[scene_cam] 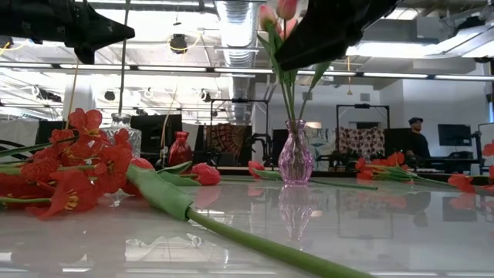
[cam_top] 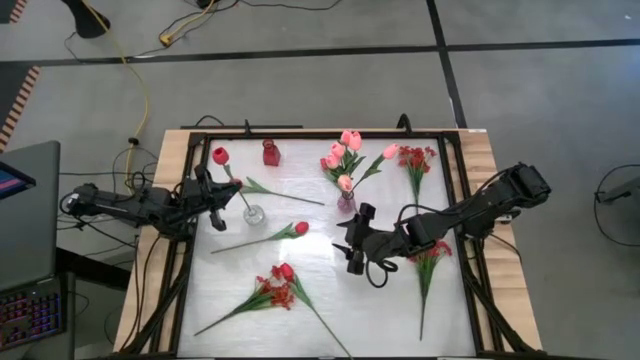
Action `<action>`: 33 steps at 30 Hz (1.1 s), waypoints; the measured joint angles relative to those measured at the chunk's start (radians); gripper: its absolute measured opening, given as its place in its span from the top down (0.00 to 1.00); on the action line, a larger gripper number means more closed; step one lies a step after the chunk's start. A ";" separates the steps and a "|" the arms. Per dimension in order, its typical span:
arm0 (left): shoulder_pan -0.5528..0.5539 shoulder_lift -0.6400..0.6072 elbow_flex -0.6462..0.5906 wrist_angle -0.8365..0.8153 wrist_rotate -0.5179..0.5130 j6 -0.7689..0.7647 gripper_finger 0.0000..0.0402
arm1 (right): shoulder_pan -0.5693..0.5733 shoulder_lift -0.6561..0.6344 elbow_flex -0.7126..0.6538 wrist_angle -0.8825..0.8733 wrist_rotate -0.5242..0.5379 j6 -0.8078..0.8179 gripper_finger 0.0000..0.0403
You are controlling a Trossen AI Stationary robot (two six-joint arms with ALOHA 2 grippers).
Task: Sort flowers into vase by color
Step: Put the red tulip into the transparent vase
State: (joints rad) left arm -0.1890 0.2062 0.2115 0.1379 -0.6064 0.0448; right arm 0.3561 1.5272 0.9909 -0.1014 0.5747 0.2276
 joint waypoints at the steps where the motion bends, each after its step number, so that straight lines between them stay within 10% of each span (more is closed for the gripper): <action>1: 0.000 0.000 0.000 0.000 0.000 0.000 1.00 | 0.000 0.000 0.000 0.004 0.000 0.000 0.30; 33: 0.000 0.195 0.000 -0.065 0.019 -0.157 1.00 | 0.000 0.000 0.000 0.011 0.000 -0.001 0.30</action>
State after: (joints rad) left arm -0.1894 0.4014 0.2115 0.0731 -0.5874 -0.1119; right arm 0.3564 1.5272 0.9909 -0.0902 0.5746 0.2264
